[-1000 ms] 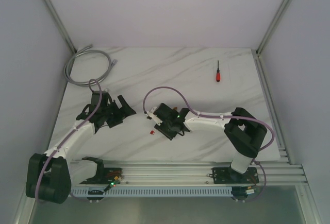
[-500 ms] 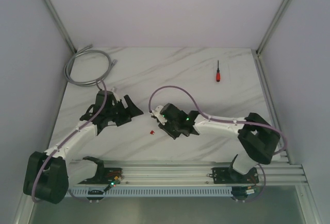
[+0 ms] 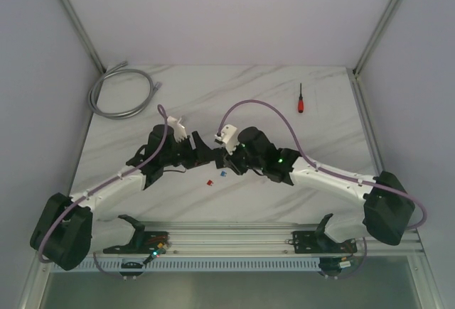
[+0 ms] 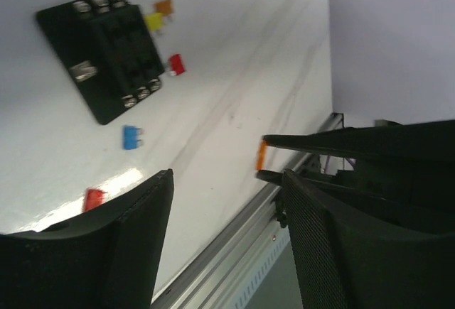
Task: Snap on the fuse box
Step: Pick up the fuse from the center of the board.
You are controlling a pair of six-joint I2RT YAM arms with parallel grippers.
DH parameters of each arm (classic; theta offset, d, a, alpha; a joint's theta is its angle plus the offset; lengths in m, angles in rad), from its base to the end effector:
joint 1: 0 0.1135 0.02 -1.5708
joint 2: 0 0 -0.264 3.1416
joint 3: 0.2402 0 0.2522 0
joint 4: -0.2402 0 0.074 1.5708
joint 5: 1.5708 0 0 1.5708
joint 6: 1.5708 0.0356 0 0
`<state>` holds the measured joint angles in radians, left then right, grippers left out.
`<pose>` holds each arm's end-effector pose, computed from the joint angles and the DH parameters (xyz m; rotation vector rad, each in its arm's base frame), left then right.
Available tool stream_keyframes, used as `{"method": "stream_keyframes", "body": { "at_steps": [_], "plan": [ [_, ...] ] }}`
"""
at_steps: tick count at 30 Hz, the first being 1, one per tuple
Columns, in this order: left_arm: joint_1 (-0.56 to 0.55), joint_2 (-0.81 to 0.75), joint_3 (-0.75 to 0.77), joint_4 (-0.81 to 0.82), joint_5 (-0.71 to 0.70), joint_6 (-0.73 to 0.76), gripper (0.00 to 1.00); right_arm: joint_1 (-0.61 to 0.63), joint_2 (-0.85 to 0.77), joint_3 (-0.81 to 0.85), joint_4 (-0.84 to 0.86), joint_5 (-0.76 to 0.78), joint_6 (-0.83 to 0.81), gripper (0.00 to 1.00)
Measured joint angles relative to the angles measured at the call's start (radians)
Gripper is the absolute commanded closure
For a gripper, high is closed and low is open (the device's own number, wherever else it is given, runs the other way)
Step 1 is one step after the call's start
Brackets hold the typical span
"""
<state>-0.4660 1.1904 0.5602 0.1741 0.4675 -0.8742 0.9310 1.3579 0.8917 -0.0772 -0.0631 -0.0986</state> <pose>0.2163 -0.1268 0.2162 -0.1269 2.2329 -1.2692 0.1796 0.2450 0.2584 -1.0990 1.8645 0.5561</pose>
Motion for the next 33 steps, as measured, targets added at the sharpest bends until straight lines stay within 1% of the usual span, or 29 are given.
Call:
{"method": "stream_keyframes", "body": {
  "at_steps": [2, 9, 12, 21, 27, 33],
  "plan": [
    [-0.024, 0.000, 0.000, 0.036, 0.005, -0.009, 0.34, -0.002, 0.000, -0.003, 0.009, -0.010, 0.000, 0.72],
    [-0.064, 0.023, 0.001, 0.105, 0.006, -0.023, 0.54, -0.008, -0.011, -0.041, 0.043, -0.038, 0.009, 0.71],
    [-0.070, 0.042, 0.001, 0.121, 0.005, -0.027, 0.59, -0.012, -0.016, -0.049, 0.056, -0.049, 0.018, 0.71],
    [-0.082, 0.055, 0.001, 0.156, 0.006, -0.034, 0.70, -0.019, -0.019, -0.052, 0.103, -0.079, 0.043, 0.71],
    [-0.084, 0.063, 0.001, 0.163, 0.006, -0.034, 0.75, -0.026, -0.019, -0.055, 0.125, -0.087, 0.051, 0.71],
    [-0.085, 0.067, 0.001, 0.163, 0.006, -0.034, 0.84, -0.031, -0.019, -0.064, 0.137, -0.090, 0.059, 0.71]
  ]
}}
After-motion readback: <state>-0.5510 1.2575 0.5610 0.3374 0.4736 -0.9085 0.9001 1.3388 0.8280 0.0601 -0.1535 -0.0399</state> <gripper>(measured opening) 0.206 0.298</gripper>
